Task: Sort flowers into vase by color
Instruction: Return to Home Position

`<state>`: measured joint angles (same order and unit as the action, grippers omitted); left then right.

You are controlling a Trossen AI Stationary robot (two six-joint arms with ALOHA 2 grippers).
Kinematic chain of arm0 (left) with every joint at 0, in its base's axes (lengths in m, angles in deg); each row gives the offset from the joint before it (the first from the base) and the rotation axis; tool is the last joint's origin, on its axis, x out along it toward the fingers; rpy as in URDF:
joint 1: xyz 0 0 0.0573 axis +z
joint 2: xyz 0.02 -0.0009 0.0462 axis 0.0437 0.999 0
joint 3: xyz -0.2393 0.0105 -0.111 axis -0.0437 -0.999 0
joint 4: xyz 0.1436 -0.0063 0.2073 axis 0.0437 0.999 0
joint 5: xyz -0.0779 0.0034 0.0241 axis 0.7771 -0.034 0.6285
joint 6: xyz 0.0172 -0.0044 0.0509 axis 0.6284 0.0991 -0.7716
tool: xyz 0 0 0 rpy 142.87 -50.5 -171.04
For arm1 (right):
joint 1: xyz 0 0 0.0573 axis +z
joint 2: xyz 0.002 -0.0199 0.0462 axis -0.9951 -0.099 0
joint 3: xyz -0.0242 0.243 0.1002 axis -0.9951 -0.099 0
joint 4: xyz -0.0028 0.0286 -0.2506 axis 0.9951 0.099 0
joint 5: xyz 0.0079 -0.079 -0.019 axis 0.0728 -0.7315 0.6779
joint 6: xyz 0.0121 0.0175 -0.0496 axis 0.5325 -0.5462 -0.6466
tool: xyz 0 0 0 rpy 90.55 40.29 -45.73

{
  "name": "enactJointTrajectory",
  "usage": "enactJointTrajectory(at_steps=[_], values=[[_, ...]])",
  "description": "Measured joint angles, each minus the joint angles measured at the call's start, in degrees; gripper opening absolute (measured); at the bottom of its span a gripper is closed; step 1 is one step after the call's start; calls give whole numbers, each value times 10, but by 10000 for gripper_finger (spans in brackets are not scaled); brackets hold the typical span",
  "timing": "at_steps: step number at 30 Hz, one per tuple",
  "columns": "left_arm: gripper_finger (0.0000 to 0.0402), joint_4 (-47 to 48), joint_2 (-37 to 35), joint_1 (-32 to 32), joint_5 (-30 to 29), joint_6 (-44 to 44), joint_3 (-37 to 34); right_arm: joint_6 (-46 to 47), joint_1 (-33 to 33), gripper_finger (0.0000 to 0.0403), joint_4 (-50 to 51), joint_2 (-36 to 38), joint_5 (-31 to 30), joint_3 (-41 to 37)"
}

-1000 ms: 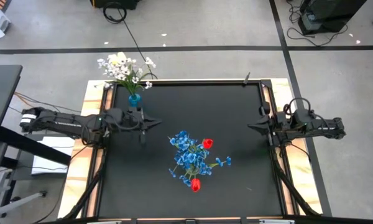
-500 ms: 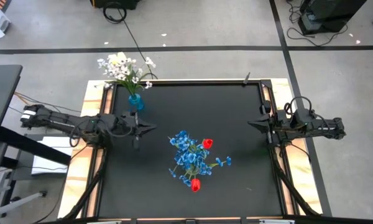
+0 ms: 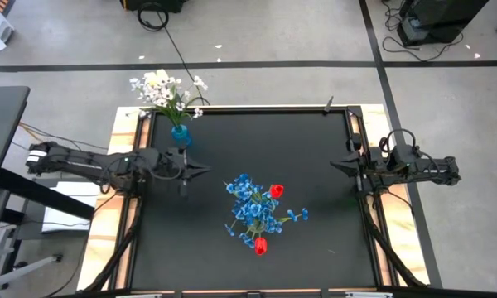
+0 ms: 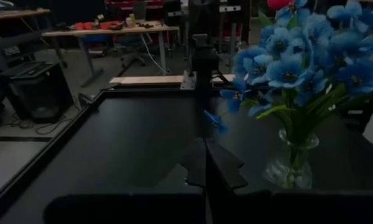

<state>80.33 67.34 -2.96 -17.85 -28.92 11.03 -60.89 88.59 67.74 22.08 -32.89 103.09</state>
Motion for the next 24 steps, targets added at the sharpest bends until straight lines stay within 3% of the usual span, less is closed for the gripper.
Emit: enactJointTrajectory(at_steps=[4, 9, 16, 21, 24], values=[[1, -23, 26, 23, 36, -7, 0, 0, 0, 4, 0, 0, 11, 0], [1, -27, 36, 29, 39, -11, 0, 0, 0, 4, -1, 0, 11, 0], [1, -15, 0, -2, 12, 5, 0, -9, 0, 4, -4, 0, 11, 0], [1, 44, -30, -24, 2, -2, 0, -11, 0, 4, -5, 0, 11, 0], [1, -11, -33, -22, 14, 4, -36, -11, 0, 5, -5, 0, 11, 0]])
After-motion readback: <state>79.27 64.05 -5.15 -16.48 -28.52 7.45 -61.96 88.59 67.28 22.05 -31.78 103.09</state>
